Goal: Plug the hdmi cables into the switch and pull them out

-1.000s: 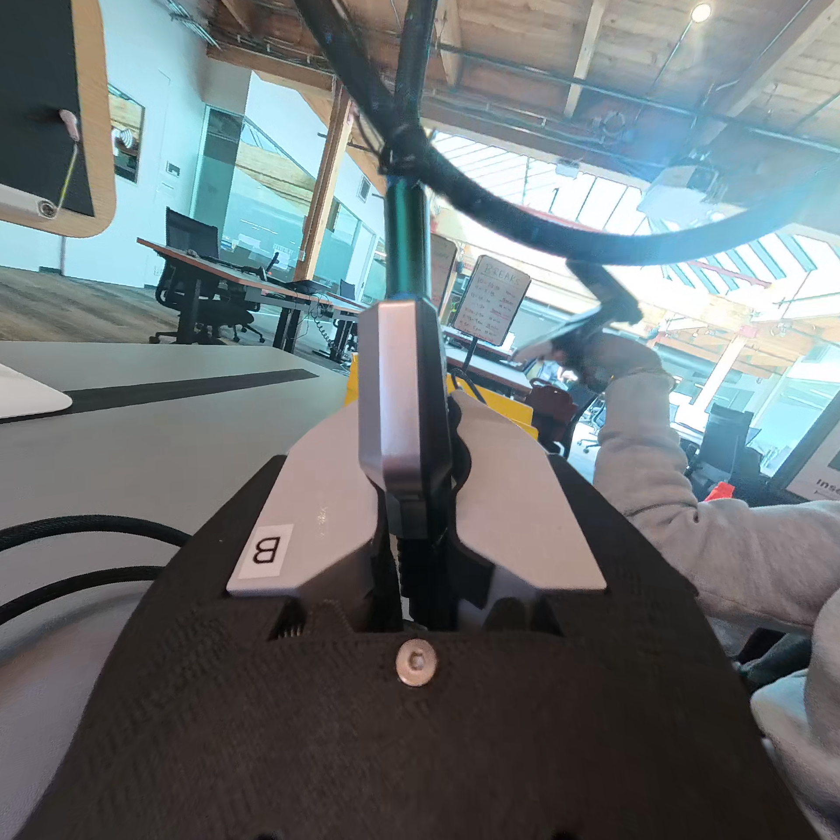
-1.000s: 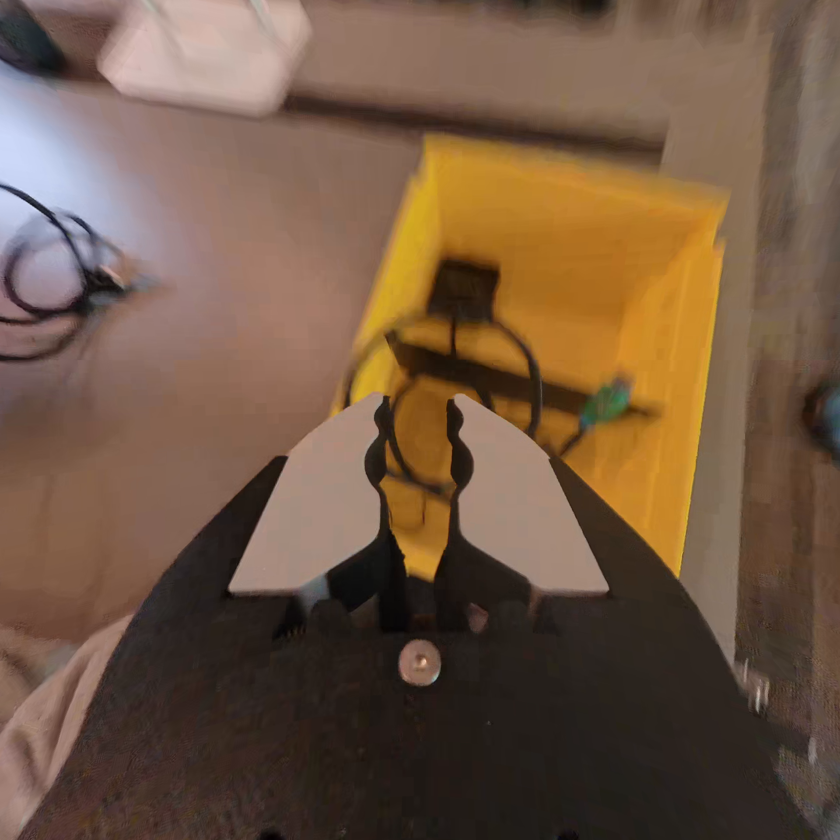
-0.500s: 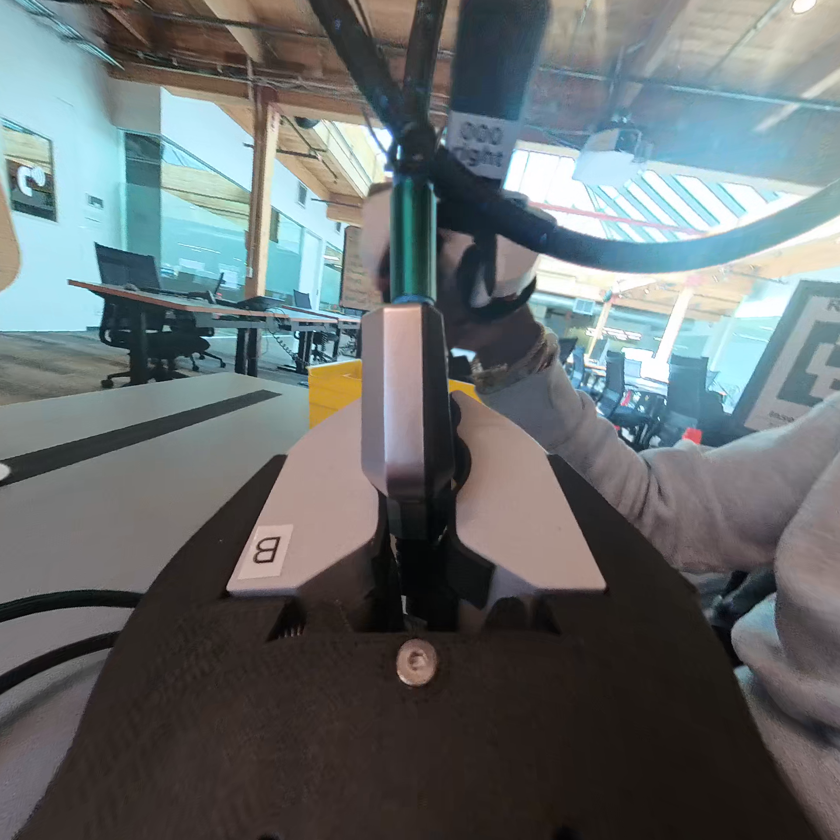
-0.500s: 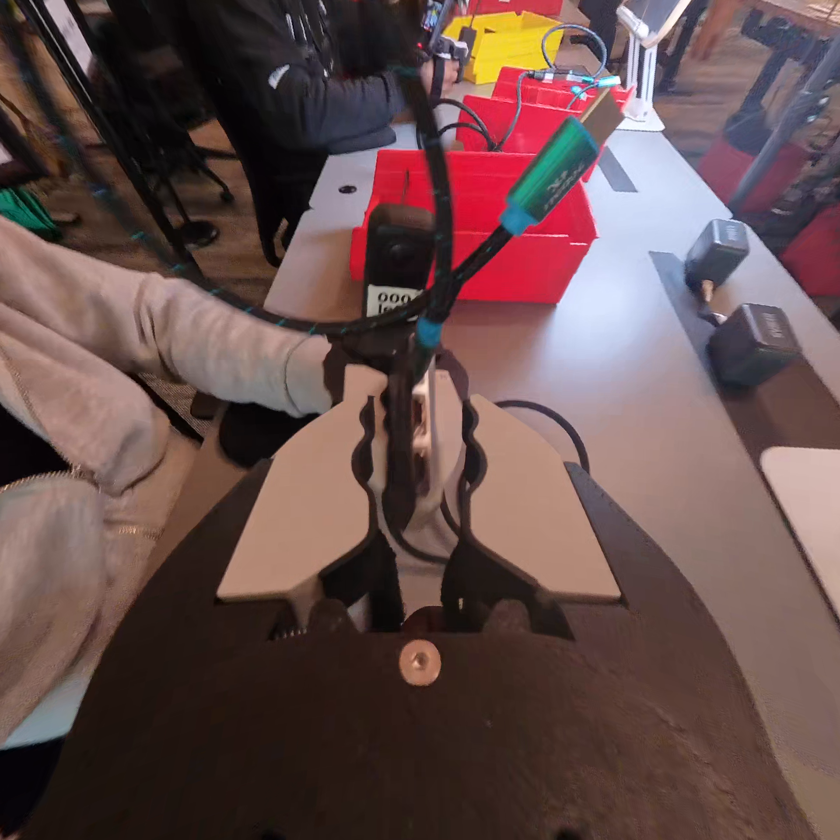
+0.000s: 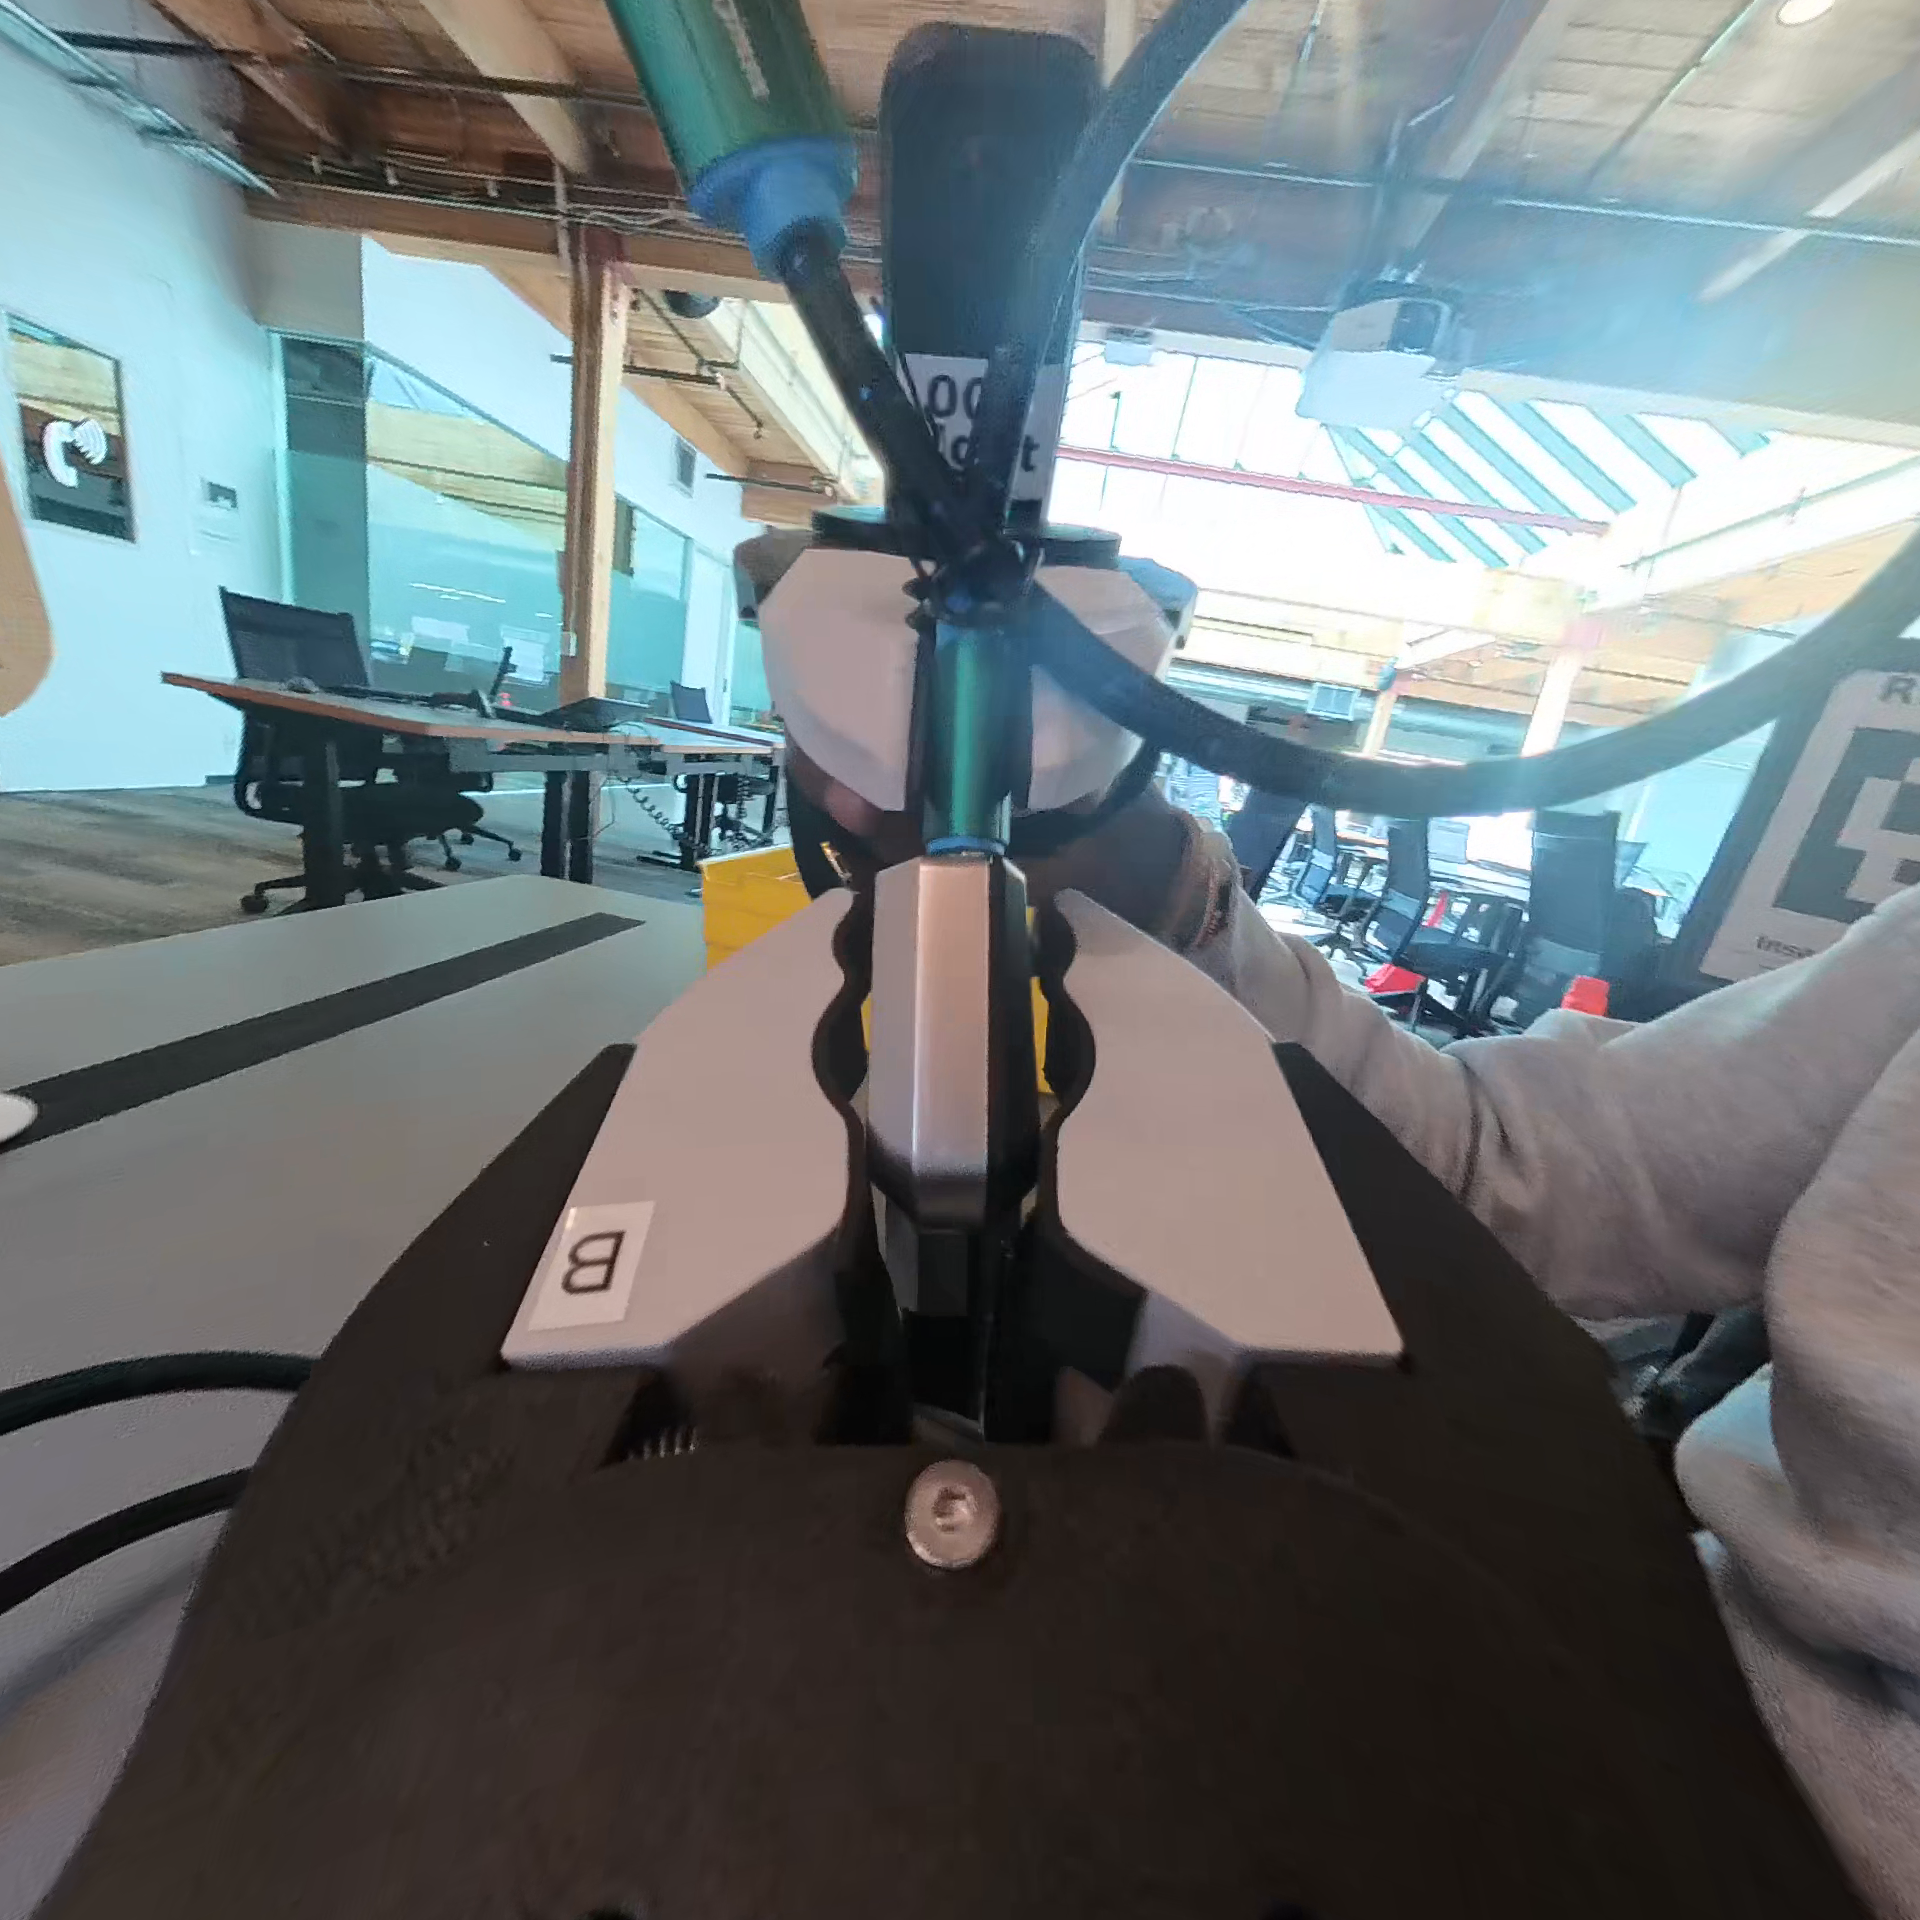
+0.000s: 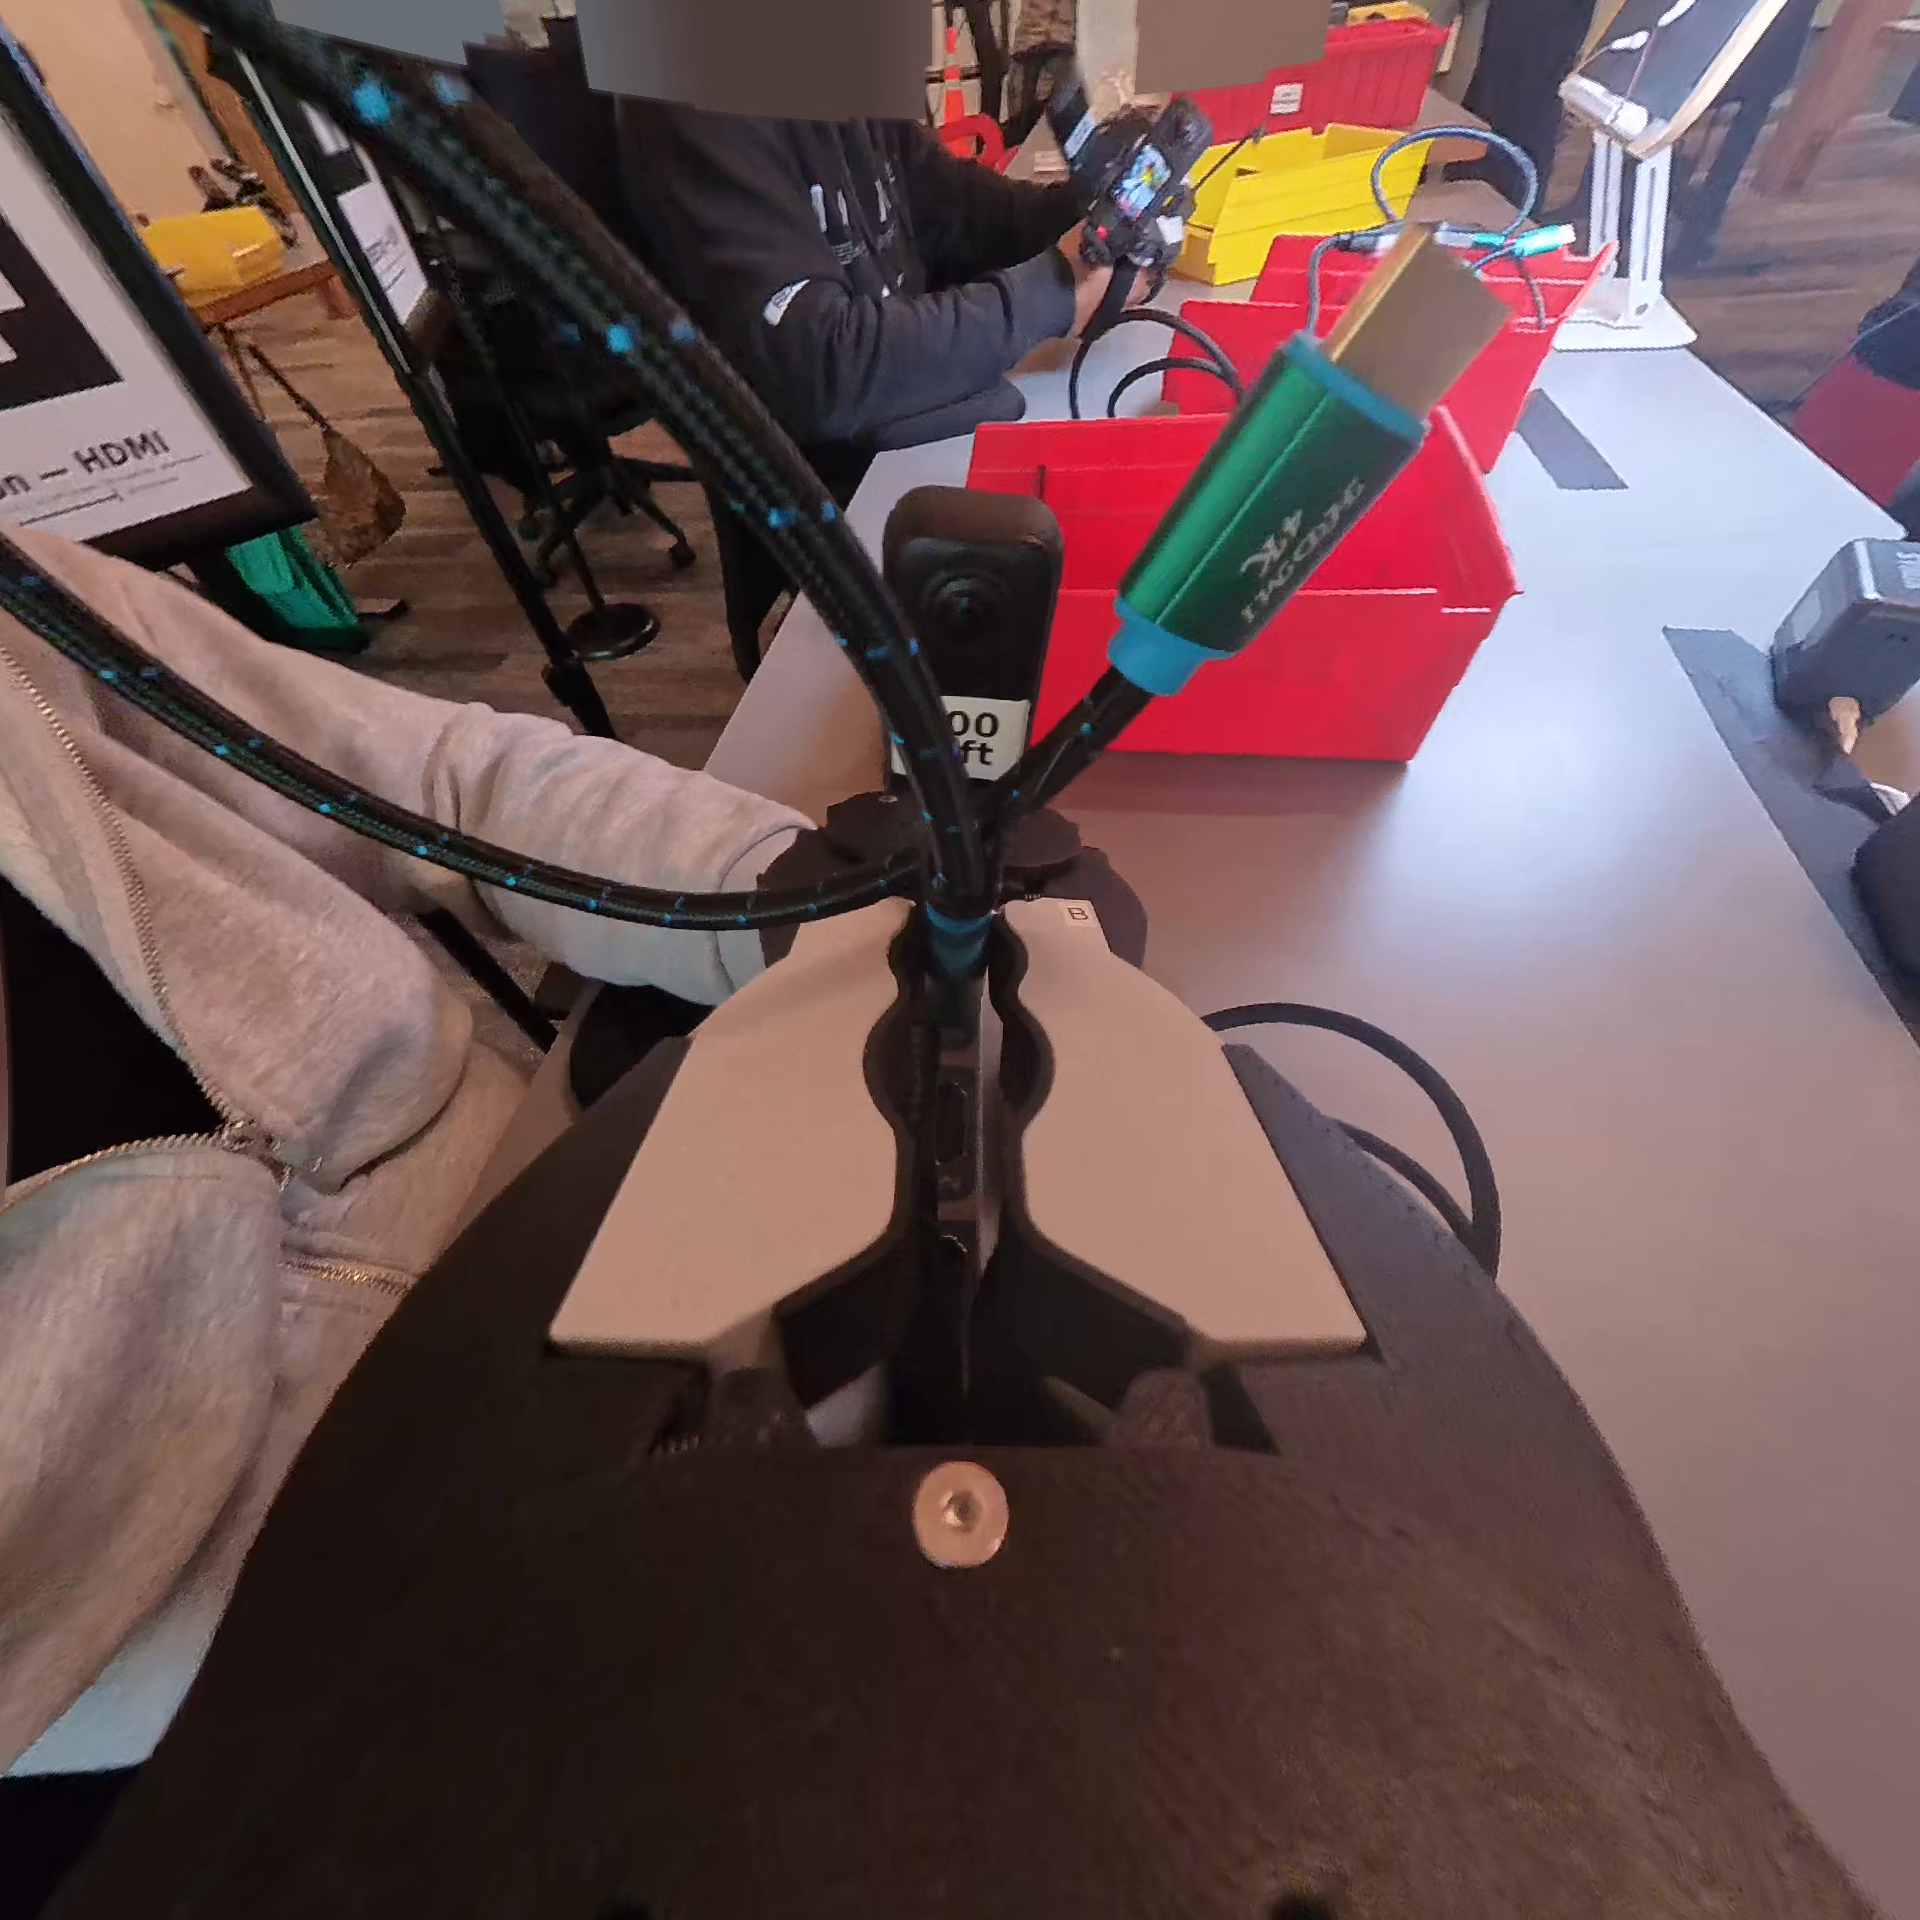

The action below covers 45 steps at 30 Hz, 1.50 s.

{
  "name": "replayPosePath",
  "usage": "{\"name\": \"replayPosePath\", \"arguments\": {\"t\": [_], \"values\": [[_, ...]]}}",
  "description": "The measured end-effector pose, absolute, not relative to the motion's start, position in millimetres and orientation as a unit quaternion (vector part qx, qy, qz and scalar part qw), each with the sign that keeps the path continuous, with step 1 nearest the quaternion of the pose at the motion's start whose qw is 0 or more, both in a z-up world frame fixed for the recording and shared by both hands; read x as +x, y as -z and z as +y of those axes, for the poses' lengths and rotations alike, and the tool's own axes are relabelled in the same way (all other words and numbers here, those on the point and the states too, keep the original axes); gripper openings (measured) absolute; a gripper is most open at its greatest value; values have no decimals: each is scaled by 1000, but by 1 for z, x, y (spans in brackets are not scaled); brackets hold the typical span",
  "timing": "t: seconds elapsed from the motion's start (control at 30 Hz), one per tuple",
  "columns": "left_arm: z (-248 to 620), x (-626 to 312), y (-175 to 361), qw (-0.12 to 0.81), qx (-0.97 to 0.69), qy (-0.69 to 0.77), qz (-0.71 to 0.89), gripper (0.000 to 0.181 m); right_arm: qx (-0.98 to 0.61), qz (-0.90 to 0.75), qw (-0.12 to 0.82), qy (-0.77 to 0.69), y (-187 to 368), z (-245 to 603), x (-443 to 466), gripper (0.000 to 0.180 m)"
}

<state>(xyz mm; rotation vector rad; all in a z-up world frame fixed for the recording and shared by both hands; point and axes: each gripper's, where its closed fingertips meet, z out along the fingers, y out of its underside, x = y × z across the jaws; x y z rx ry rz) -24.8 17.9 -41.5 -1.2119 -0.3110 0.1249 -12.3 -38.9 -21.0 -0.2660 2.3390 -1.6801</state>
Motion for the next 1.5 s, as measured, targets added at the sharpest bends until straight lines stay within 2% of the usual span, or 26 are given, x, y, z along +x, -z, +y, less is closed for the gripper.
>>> {"name": "replayPosePath", "arguments": {"t": [0.2,0.93,1.23,1.5], "values": [[8,-35,34,826,-529,-43,-189,28,-67,782,116,608,14,-49,-25,12],[25,-29,49,789,-589,-48,-167,27,-77,789,63,606,2,-41,-18,10],[24,-24,47,794,-584,-54,-157,27,-70,759,43,646,-25,-30,-17,4],[15,-26,38,812,-557,-56,-163,28,-60,741,25,668,-23,-33,-22,6]]}}
